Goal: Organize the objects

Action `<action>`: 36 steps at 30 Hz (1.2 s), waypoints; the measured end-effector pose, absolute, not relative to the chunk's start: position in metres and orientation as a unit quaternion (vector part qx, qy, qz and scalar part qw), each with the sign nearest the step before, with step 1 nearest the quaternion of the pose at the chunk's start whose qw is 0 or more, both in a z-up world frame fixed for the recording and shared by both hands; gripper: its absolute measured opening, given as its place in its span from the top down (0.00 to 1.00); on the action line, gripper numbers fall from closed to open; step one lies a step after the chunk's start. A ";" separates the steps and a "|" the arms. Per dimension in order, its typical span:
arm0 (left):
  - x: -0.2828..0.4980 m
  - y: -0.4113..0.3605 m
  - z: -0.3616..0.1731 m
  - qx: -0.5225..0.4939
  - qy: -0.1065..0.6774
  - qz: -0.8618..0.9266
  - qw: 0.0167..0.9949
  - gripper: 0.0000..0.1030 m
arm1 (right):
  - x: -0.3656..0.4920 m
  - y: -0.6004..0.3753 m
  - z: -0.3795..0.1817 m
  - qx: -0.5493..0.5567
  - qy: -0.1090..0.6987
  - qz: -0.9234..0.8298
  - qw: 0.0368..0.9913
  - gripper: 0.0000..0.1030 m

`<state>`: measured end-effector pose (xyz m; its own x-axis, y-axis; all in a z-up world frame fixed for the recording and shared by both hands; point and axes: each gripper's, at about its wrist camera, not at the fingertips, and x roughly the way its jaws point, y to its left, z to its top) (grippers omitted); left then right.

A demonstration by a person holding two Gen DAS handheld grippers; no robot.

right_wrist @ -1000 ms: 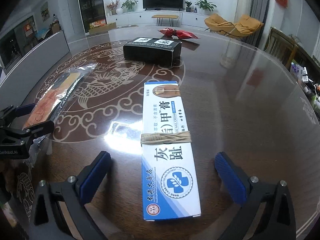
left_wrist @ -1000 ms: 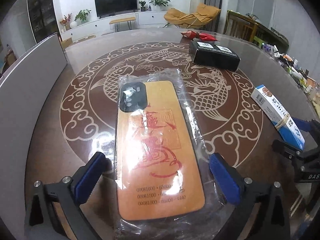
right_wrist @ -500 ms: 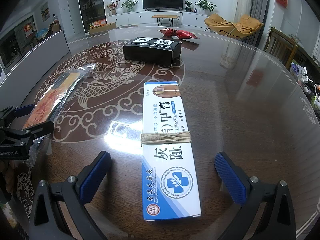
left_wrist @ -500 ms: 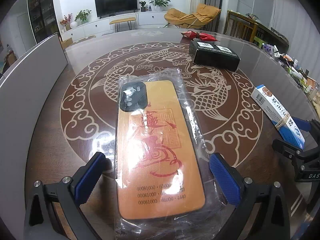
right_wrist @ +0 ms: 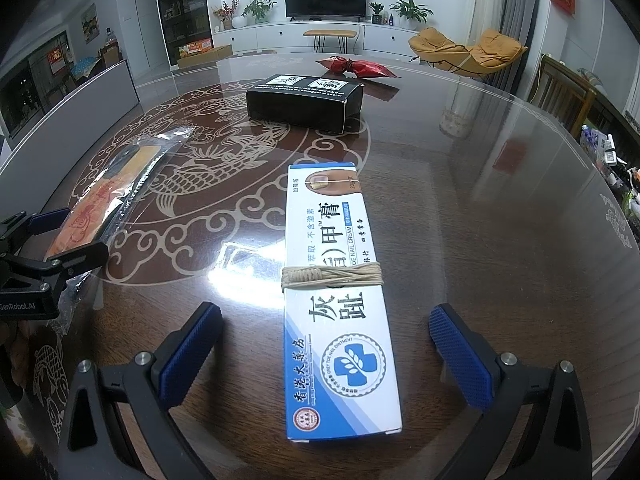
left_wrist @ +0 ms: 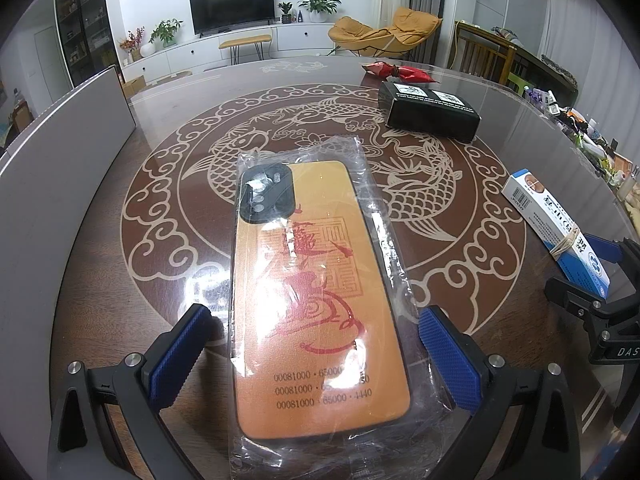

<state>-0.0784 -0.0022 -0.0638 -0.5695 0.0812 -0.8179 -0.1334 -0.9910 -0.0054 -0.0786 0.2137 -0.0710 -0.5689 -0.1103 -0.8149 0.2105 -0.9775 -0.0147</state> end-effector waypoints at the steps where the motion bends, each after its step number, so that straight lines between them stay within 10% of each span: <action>1: -0.079 -0.002 -0.064 -0.460 0.028 0.885 0.061 0.00 | -0.079 0.214 -0.071 0.455 0.055 -0.884 0.091 0.00; 20: -0.098 -0.011 -0.061 -0.505 0.038 0.858 0.080 0.00 | -0.076 0.213 -0.073 0.455 0.055 -0.884 0.091 0.00; 23: -0.105 -0.008 -0.055 -0.492 0.036 0.866 0.082 0.27 | -0.076 0.213 -0.073 0.455 0.055 -0.884 0.091 0.00; 32: -0.077 -0.017 -0.054 -0.464 0.015 0.881 0.087 0.28 | -0.087 0.211 -0.074 0.470 0.043 -0.878 0.083 0.00; 34: -0.064 -0.020 -0.052 -0.454 0.015 0.887 0.087 0.28 | -0.094 0.209 -0.068 0.480 0.028 -0.870 0.111 0.11; 36: -0.055 -0.021 -0.049 -0.449 0.003 0.889 0.092 0.28 | -0.105 0.204 -0.063 0.498 0.053 -0.858 0.116 0.57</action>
